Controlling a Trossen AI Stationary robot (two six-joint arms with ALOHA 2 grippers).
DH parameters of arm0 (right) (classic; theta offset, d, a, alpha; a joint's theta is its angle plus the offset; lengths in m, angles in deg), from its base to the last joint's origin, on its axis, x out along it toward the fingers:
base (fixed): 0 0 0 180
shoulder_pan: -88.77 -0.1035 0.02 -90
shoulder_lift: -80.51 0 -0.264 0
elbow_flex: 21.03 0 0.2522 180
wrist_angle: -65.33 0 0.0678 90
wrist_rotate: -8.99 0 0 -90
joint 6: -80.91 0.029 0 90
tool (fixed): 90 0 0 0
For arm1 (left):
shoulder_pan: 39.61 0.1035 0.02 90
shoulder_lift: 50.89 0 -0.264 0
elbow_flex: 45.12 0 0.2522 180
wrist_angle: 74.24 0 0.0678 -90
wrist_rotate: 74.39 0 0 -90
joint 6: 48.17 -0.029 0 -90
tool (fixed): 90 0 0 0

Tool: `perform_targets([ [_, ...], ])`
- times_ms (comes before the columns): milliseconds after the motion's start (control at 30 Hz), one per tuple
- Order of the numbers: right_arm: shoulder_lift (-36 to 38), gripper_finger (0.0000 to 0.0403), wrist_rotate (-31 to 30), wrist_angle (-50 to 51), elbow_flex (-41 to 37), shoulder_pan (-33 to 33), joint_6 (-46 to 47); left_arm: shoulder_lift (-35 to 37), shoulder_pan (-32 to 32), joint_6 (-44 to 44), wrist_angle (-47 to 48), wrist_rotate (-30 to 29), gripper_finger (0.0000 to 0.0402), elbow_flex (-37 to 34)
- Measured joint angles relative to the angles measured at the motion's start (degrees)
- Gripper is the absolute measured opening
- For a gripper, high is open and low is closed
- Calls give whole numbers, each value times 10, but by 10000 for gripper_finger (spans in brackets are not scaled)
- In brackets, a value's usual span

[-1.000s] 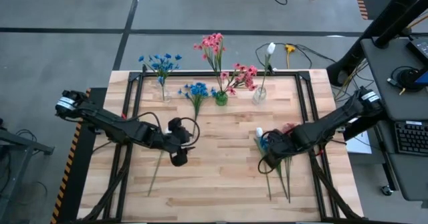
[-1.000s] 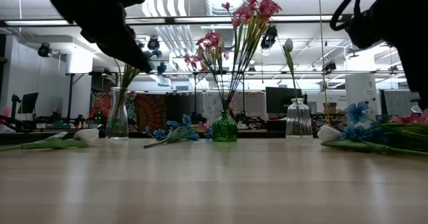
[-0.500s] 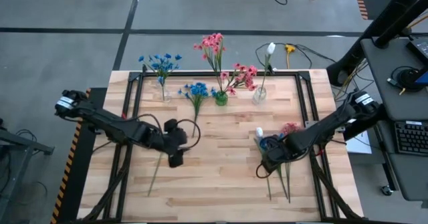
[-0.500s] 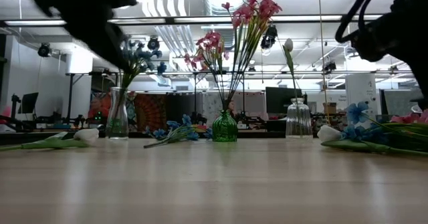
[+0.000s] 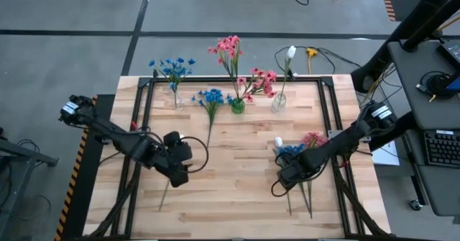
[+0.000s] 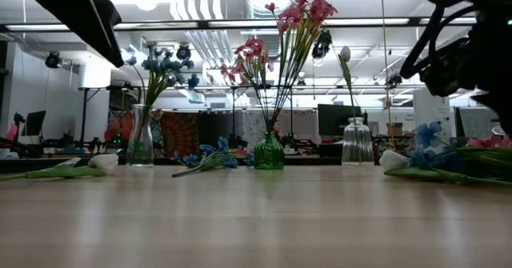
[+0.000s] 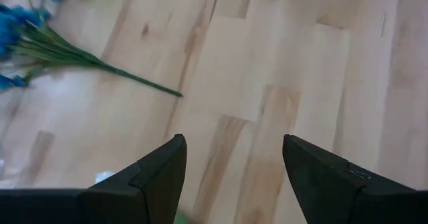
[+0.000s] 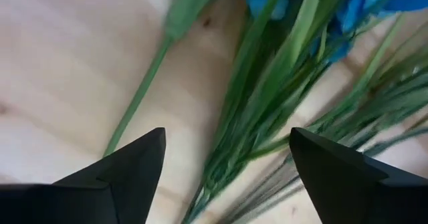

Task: Sort flowers into vase by color
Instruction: Put the bottom blue flowers into the left transparent vase

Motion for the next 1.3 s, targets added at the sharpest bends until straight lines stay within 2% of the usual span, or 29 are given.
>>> perform_targets([
  [100,-6,315,-20,2,-11,0,4,0,-14,3,1,-22,229,-1],
  [233,-6,284,-35,0,-21,0,17,0,-26,4,2,-44,229,-1],
  [500,-7,148,-44,-4,-21,0,20,2,-36,5,-16,-95,229,-40],
  [667,-7,69,-59,-4,-21,0,20,8,-40,6,-68,-64,229,-89],
  [800,-1,26,-52,1,-21,2,15,21,-51,-5,-100,-36,229,-100],
  [1033,73,16,-49,73,-3,2,19,98,-83,-88,-144,-52,221,-91],
  [1133,123,14,-100,73,6,2,16,141,-90,-111,-165,-89,212,-95],
  [1300,203,14,-235,36,7,2,-42,195,-91,-154,-243,-124,206,-130],
])
